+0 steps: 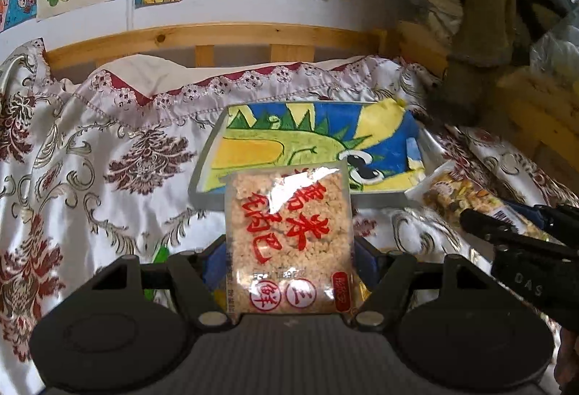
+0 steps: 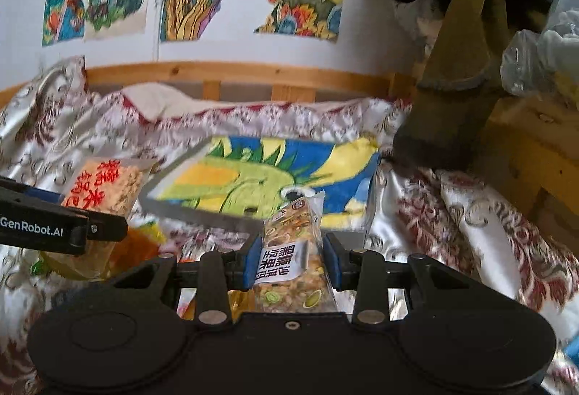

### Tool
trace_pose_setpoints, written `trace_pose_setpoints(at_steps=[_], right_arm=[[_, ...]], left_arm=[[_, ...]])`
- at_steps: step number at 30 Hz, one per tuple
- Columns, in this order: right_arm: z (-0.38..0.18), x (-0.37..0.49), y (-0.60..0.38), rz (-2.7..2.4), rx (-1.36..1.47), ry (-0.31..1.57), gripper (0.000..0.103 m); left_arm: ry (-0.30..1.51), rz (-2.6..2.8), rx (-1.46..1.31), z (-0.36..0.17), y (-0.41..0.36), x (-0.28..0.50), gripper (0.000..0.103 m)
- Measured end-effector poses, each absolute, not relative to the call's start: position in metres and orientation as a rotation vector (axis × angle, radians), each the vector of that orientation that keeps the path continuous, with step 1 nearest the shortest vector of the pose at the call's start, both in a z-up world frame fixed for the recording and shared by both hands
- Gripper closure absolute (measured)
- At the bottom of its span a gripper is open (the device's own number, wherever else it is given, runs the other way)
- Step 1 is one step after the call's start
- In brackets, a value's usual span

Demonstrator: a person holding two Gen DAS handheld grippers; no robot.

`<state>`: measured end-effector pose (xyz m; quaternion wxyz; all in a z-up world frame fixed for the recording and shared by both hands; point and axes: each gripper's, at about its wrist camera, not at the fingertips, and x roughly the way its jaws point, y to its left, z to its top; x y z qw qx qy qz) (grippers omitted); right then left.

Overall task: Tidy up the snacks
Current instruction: 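Carry both snacks into the silver dragon tray and open both tools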

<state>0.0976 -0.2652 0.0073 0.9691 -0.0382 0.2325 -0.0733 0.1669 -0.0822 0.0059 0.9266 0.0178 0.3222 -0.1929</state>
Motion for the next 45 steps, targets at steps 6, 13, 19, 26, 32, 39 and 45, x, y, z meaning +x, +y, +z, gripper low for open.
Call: trace_pose_setpoints(at_steps=[6,13,19,26,32,39,45], right_arm=[[0.005,0.148,-0.287,-0.161,-0.052,0.368,0.064],[-0.007,0.216,-0.312,-0.168,0.036,0.339,0.064],[-0.026,0.257,-0.330,-0.164,0.032,0.376,0.064],[-0.049,0.274,-0.346,-0.179,0.060,0.451,0.064],[-0.060,0.279,-0.355,-0.191,0.095,0.497,0.064],[-0.060,0.277,-0.358,-0.217,0.093,0.503,0.057],[-0.042,0.256,-0.348,-0.225,0.072,0.458,0.028]], left_arm=[[0.629,-0.366,0.039,0.007,-0.105,0.219,0.029],[0.668,-0.377,-0.047,-0.005,-0.137,0.301,0.029],[0.732,-0.372,-0.058,-0.028,-0.167,0.355,0.029],[0.814,-0.344,-0.001,-0.059,-0.190,0.382,0.029],[0.856,-0.330,0.047,-0.072,-0.202,0.386,0.028],[0.894,-0.285,0.027,-0.076,-0.199,0.386,0.014],[0.859,-0.248,0.001,-0.052,-0.180,0.364,0.005]])
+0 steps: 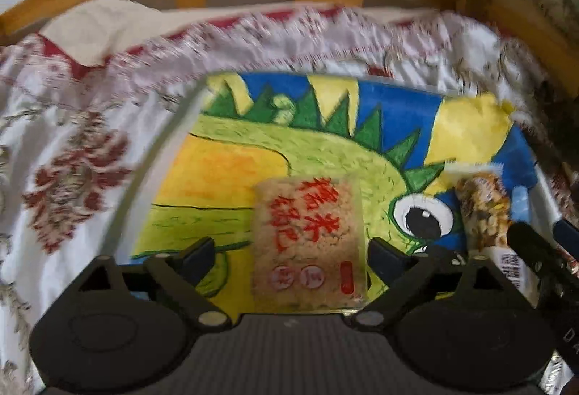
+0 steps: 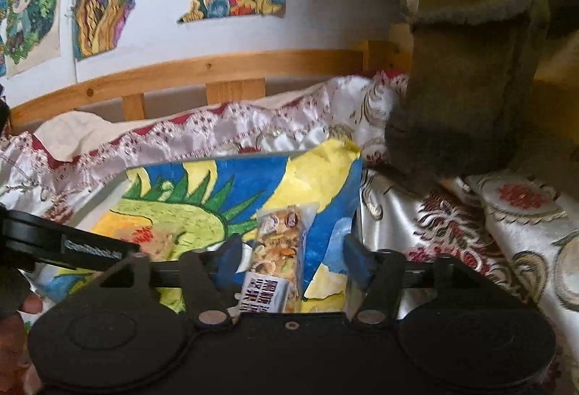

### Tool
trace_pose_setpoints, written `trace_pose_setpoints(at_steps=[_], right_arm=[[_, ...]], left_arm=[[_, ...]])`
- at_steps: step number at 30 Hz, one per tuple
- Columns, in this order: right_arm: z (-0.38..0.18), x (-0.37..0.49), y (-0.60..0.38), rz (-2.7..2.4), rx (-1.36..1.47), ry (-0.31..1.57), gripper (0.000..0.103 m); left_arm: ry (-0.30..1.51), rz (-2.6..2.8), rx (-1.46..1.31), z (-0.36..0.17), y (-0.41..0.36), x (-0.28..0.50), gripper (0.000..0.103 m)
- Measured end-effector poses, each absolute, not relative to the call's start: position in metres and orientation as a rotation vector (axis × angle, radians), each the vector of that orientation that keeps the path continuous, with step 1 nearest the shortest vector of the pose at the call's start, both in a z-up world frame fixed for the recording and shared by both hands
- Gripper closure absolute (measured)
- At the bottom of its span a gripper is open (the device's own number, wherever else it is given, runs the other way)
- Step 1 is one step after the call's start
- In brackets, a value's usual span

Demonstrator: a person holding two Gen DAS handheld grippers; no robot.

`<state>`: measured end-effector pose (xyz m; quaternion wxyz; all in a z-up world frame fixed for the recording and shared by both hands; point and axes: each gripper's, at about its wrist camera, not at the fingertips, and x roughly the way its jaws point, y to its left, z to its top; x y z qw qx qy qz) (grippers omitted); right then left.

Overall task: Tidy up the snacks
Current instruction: 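Carry both snacks into the silver dragon tray and open both tools, then withdraw both tools from the tray back over the snack pile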

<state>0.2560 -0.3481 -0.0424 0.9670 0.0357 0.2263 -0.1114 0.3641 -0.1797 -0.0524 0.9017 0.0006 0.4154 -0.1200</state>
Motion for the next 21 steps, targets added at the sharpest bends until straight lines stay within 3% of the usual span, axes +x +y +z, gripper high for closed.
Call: trace_pose_setpoints(at_steps=[6,9,21], right_arm=[[-0.009,0.207,-0.326,-0.208,0.089,0.369,0.005],[0.008,0.178,-0.311,-0.179,0.063,0.317,0.001],[0.046,0.053,-0.265,-0.168,0.059,0.243,0.001]], left_arm=[[0.693,-0.197,-0.077,-0.008,-0.137,0.306,0.001],[0.630,-0.176,-0.087,0.011,-0.118,0.277,0.000],[0.528,-0.123,-0.002,0.054,-0.051,0.145,0.000]])
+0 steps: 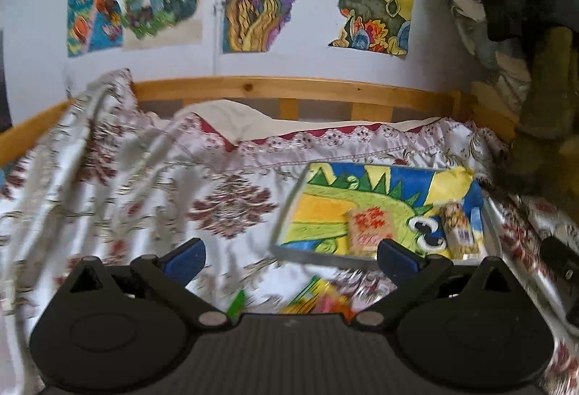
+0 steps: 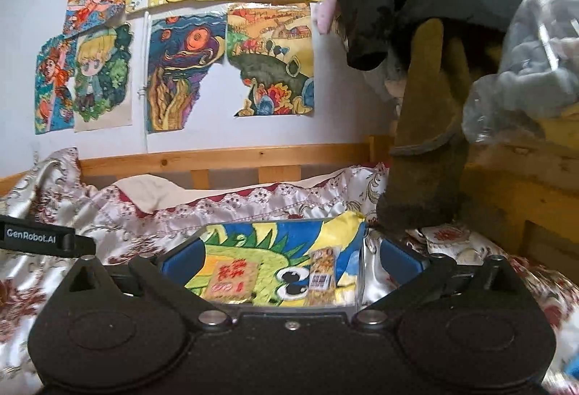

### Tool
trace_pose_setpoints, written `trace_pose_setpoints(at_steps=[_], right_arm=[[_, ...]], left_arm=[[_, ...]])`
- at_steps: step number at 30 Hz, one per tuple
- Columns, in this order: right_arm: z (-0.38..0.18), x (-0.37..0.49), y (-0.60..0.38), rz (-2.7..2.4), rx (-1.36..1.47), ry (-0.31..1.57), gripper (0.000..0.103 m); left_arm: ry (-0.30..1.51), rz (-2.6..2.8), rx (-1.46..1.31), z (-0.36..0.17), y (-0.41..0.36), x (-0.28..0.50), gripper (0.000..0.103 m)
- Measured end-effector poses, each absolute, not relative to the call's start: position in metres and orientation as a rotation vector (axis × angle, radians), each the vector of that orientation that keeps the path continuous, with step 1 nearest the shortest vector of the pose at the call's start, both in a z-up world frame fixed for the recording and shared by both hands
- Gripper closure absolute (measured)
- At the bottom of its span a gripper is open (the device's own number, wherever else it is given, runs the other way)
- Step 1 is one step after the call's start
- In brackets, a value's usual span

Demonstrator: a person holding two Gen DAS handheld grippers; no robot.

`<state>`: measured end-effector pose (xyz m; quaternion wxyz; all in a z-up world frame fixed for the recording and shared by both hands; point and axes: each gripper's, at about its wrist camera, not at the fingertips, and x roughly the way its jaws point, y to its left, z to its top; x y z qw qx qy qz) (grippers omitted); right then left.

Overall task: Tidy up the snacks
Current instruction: 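Withdraw both tools from the tray back over the snack pile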

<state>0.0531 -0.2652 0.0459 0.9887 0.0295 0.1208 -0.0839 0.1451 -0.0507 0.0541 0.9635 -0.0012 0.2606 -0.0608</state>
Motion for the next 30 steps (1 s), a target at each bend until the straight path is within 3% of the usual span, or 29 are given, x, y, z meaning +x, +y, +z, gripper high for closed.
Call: trace_pose_setpoints(at_steps=[15,30], right_arm=[[0.028,-0.035,-0.216,-0.173,0.084,0.419,0.001],[0.008,-0.035,-0.205,-0.171,0.056,0.552,0.001]], left_arm=[[0.644,-0.119,0.161,0.032,-0.011,0.045,0.000],[0.747,-0.104,0.208,0.013,-0.013,0.039,0.000]])
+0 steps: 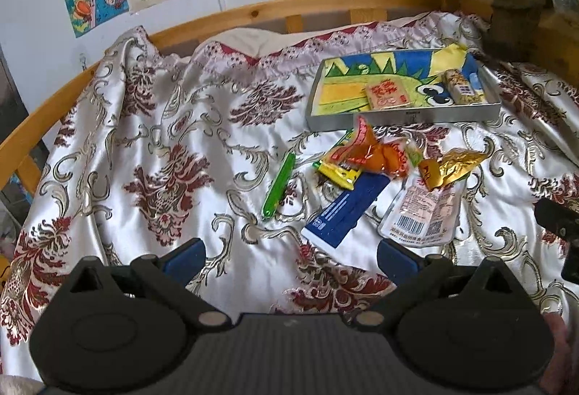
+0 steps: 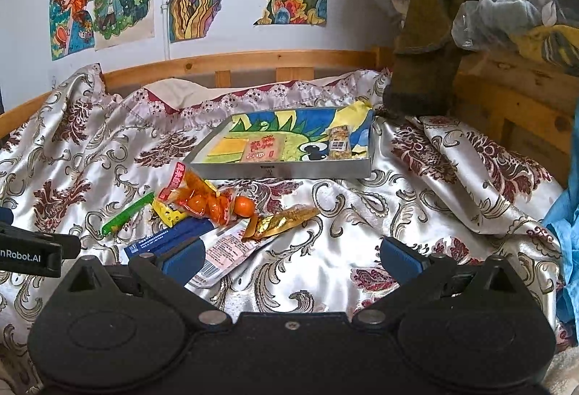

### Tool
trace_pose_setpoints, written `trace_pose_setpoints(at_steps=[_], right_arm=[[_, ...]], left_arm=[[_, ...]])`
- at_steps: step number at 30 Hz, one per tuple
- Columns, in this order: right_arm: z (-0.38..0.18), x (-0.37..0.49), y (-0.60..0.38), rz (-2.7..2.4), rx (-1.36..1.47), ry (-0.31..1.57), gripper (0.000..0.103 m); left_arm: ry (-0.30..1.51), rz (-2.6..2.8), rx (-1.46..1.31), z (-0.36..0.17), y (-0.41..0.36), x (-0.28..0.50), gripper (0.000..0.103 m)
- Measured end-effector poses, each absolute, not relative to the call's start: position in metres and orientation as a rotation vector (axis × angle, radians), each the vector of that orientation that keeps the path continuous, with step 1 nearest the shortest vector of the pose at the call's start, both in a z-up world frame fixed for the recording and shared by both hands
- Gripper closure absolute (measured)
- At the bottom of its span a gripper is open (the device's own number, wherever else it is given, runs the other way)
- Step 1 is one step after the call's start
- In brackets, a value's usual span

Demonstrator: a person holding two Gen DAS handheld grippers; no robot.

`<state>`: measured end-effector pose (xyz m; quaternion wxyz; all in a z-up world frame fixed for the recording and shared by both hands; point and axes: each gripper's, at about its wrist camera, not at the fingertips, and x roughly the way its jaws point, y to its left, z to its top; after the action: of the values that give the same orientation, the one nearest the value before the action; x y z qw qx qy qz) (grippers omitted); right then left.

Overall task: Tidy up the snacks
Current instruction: 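Withdraw both tools from the tray back over the snack pile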

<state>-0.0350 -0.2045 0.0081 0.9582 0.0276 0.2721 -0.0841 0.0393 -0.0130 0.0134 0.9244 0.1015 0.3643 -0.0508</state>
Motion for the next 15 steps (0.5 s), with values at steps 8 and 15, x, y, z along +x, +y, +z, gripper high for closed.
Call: trace_pose_setpoints(at_steps=[8,15], right_arm=[[0.0055,-0.0317,-0.2041,-0.167,0.057,0.574,0.001],[0.0048,-0.0303,-0.2027,-0.159,0.052,0.585,0.001]], left_arm=[[0.777,-0.093,0.208,0.0103,-0.0117,0.0425,0.000],[0.814,-0.070,0.226,0.0066,-0.0112,0.0458,0.000]])
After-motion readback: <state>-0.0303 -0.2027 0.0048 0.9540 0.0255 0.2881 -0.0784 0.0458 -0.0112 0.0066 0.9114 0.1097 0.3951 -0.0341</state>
